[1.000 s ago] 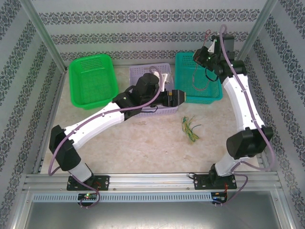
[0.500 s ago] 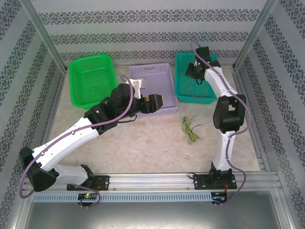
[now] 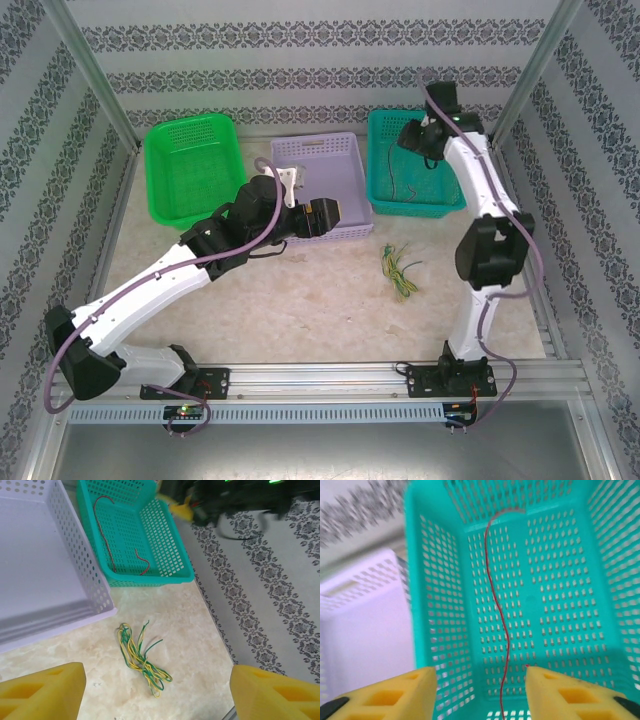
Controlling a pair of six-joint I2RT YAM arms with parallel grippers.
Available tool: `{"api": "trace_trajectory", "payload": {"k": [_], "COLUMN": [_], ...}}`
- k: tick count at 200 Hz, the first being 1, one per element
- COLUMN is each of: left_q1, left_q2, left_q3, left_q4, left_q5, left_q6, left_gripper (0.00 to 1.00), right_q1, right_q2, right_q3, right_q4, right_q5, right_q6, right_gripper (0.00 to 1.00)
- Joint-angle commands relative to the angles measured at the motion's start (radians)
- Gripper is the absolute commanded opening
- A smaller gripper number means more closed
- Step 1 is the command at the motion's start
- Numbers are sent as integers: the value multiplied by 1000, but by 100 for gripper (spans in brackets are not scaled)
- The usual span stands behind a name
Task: Untangle the cables
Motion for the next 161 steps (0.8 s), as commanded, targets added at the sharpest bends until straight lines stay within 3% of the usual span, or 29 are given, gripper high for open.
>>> {"api": "trace_trajectory", "payload": {"k": [1,33,86,113,161], "left_q1": [22,75,144,143,131], "left_q2": [5,8,-11,-9,44], "left_q3": [30,36,-114,-242,-257], "left_q4": [-30,-105,-181,-95,-40], "left_q5": [15,52,178,255,289], "left_q6": [-24,-79,-140,-198,-207], "left_gripper": [75,73,68,60,57], "right_q1": [-9,60,299,301,266], "right_q2": [-170,-448,-758,-749,-540], "right_q3": [-87,-431,-962,-1116,-1123], "right_q4": [-28,22,-100,-97,-7], "right_q5": [66,109,88,73,14], "right_q6": [62,165,395,380,332], "right_gripper": [47,38,45,50,60]}}
